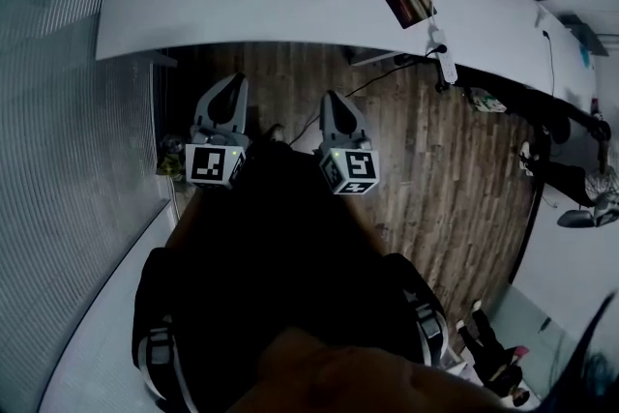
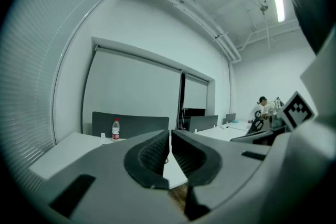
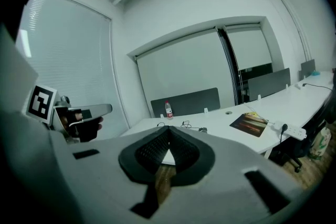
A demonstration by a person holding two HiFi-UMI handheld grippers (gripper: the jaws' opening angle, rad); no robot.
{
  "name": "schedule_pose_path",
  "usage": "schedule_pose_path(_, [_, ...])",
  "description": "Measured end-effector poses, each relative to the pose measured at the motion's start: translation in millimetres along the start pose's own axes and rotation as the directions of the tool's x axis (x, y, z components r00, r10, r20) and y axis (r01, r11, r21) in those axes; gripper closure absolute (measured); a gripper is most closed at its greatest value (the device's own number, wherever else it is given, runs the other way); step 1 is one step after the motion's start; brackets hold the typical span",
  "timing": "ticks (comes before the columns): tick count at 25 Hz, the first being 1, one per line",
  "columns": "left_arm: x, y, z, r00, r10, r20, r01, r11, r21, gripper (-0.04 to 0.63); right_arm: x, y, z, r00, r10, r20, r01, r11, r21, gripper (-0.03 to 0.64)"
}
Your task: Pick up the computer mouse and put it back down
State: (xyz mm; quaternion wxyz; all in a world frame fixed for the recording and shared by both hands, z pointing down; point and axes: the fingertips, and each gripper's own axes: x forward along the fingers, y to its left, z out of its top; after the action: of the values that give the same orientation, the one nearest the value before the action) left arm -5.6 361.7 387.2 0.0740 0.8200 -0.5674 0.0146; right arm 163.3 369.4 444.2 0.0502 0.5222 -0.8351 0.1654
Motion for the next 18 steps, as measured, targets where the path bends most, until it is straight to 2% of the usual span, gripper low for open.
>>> schedule_pose_path(3, [-1.3,-4.9,-8.5,0.999,0.003,-0.032,-0.003,1.0,0.01,0.583,-1.2,-12.1,2.3,1.0,0.001,0.002,-0.001,1.0,-0.003,0.617])
schedule_pose_path(7, [12.0,-5.0,-6.4,1.0,0.005,-0.024,-0.005,1.0,0.013,0.583,7.5,-18.5,6.2,1.0,0.009,0.017,-0.009,1.0,0.017,0.617])
schedule_pose_path(10, [25.5,-8.6,-10.9,0.999,-0.02,-0.038,0.021,1.0,0.019,0.583,16.8,-23.9,10.4,1.0,0.007,0.023,-0.008,1.0,0.013,0.617])
schedule_pose_path(18, [77.2,7.5,1.6,0.998,-0.062,-0.002,0.062,0.998,-0.008,0.583,50.1,-36.7,17.7,0.999,-0.044,0.008,0.044,0.999,0.009,0.617])
